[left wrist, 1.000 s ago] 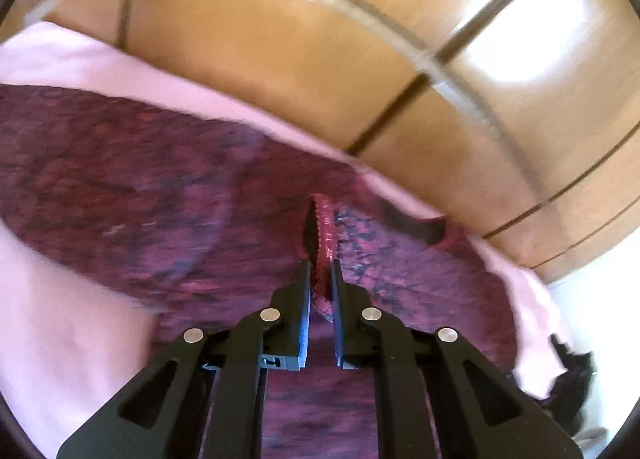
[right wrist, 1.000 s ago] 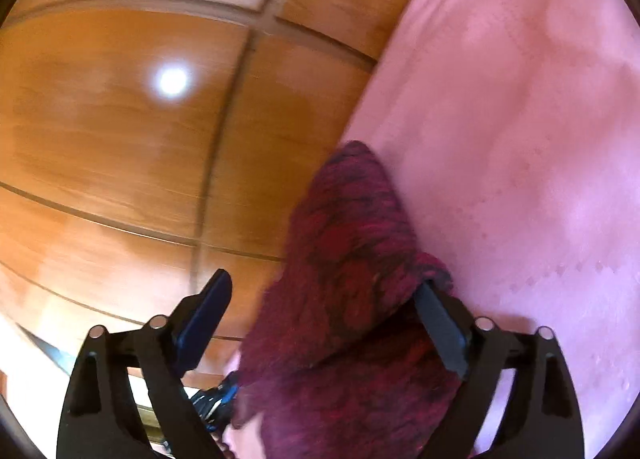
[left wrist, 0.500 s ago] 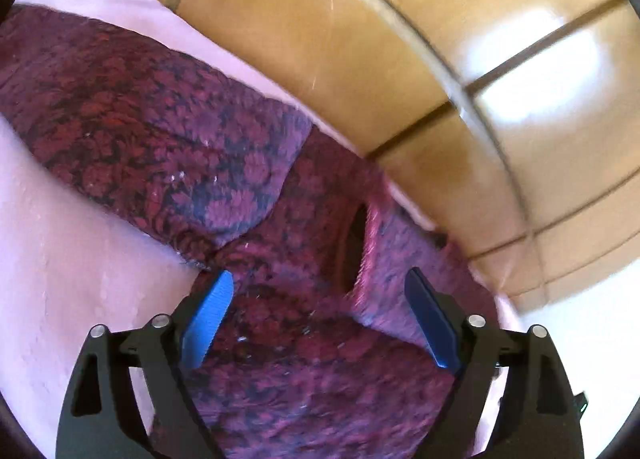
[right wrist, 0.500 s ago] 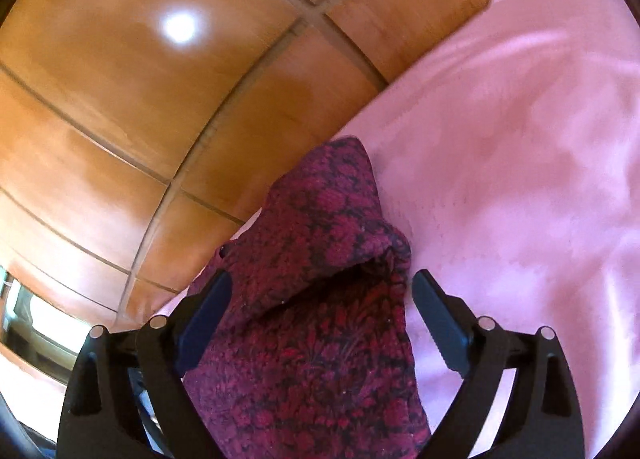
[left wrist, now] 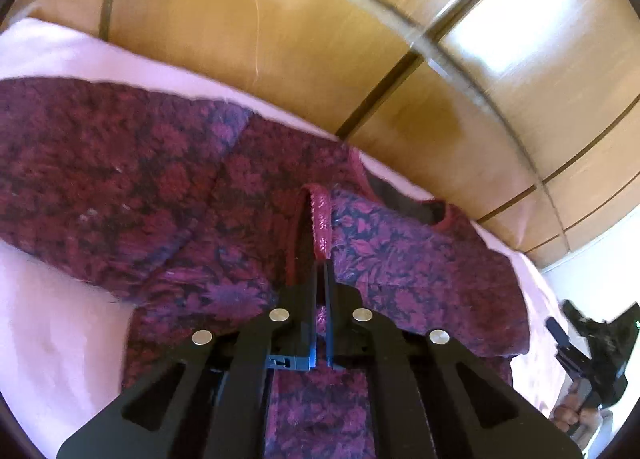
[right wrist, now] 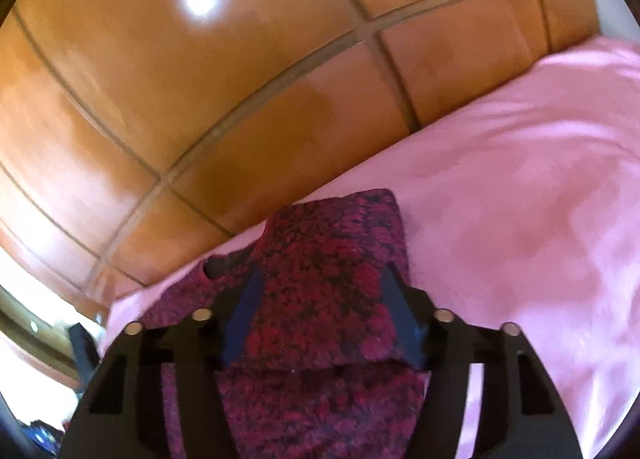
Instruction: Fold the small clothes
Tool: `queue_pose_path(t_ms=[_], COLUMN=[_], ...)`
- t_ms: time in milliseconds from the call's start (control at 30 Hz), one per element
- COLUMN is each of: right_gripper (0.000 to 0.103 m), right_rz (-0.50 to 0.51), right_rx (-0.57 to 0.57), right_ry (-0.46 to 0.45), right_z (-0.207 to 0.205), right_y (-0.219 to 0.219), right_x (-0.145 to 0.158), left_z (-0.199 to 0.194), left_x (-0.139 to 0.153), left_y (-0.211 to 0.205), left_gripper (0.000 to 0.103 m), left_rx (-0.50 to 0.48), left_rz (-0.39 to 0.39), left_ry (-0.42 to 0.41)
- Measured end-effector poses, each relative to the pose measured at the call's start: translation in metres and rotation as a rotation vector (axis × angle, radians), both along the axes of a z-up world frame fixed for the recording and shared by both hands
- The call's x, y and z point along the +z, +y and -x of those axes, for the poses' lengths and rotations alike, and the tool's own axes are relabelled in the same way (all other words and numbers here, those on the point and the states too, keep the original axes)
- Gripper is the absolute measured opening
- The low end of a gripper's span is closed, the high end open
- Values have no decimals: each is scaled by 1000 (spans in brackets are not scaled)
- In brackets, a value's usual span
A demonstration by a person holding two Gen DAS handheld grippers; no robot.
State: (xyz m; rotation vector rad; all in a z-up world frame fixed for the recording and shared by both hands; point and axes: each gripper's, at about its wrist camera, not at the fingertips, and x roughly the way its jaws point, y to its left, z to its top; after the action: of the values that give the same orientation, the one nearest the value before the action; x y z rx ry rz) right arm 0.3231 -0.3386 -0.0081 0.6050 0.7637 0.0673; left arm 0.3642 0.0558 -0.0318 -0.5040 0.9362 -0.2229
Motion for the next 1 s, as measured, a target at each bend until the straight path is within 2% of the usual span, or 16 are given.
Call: queue_pose_path(t_ms=[67,167,233,333,400,467,533,600,700,800,1000], right_gripper=[55,55,55,55,58,63,70,73,77,79,81], right_rz=[37,77,164,284,318,340,377,381,383,373,480], right_rx=[40,82,79,55,56,67,75,63,73,137,224], right_ry=[39,112,179,140,149,148,140,107,46,22,50], right_z=[-11,-23,-28,-24,-27,-27,-22,-12,13,39,61], right_y=[15,38,55,70,74,78,84,89,101,122,162], right_x=[-11,-36,-61,-69,-69,-67,-60,-50,-38,-40,-70], left_z=[7,2,-2,4,14,24,38,50,64,78,86], left_x=[4,-8,-20,-20,-14,-10,-3,3,9,8,-12], left_y=[9,16,15,11,17,31,51,74,117,167,246], left_gripper=[2,2,2,2,4,18,42,54,55,55,55], left_rx=[11,31,17,20,47,88,146,212,308,416,583], left_rz=[-25,-86,-110,-142,-107,-68,-46,-41,-32,-32,109], left_ry=[-10,27,61,30,-3,-6,-28,-54,-65,-40,28])
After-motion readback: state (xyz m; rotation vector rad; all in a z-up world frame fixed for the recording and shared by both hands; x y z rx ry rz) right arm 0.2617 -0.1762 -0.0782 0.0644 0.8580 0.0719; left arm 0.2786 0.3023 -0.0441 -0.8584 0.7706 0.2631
